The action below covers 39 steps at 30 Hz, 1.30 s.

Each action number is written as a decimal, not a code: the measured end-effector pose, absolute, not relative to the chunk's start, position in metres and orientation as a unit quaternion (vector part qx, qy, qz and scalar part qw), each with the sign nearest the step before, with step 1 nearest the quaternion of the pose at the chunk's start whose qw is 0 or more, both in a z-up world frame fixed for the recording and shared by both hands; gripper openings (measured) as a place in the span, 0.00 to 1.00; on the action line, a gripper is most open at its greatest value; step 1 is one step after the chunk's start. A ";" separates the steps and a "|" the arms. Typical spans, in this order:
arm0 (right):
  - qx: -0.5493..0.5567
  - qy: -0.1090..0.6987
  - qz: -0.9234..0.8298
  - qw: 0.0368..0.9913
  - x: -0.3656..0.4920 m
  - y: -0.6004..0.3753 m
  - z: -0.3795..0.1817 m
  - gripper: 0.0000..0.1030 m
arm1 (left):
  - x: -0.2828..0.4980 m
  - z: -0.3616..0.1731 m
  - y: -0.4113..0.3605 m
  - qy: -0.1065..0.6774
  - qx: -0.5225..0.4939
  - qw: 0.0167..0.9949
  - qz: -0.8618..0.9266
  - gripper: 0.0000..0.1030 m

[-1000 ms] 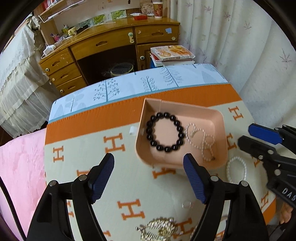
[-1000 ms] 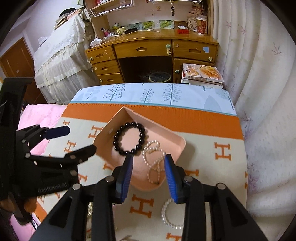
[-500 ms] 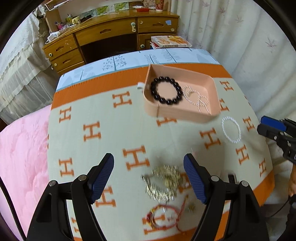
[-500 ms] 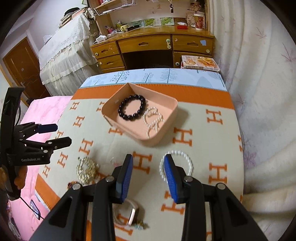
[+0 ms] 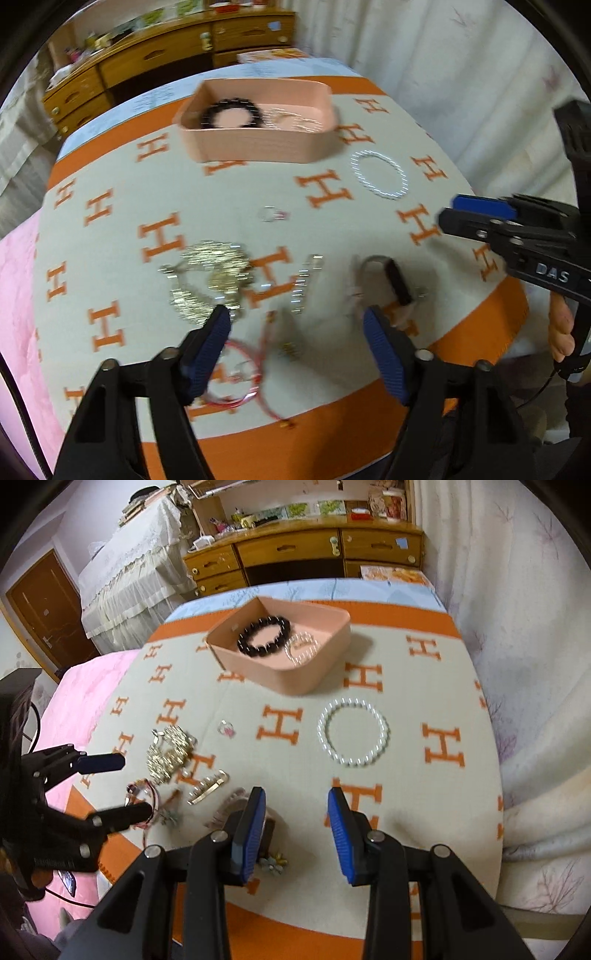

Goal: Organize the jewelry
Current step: 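Lift both open tools away from the pink tray, then grasp the white-strap watch with the left tool while the right tool grasps the round pearl bracelet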

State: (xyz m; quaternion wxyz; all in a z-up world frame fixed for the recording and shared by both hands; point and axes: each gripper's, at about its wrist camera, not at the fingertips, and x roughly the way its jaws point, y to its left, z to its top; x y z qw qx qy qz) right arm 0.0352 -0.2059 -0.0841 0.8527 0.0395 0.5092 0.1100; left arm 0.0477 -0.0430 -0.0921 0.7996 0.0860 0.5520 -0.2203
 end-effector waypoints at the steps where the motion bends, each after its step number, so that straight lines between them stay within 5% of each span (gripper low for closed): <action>1: 0.041 0.510 0.107 0.852 0.036 -0.208 -0.087 0.34 | 0.047 -0.095 -0.050 0.554 0.088 0.797 -0.224 0.60; 7: 0.042 0.509 0.094 0.855 0.038 -0.223 -0.098 0.34 | 0.055 -0.112 -0.077 0.575 0.085 0.782 -0.224 0.51; 12: 0.047 0.509 0.097 0.854 0.039 -0.232 -0.107 0.34 | 0.064 -0.131 -0.089 0.599 0.084 0.767 -0.214 0.32; 17: 0.044 0.512 0.100 0.852 0.042 -0.235 -0.114 0.34 | 0.064 -0.142 -0.103 0.606 0.094 0.759 -0.217 0.31; 20: 0.039 0.509 0.104 0.854 0.047 -0.234 -0.116 0.34 | 0.067 -0.146 -0.111 0.608 0.102 0.757 -0.215 0.14; 39: -0.063 0.564 0.149 0.810 0.134 -0.182 -0.137 0.34 | 0.077 -0.145 -0.098 0.616 0.081 0.756 -0.205 0.07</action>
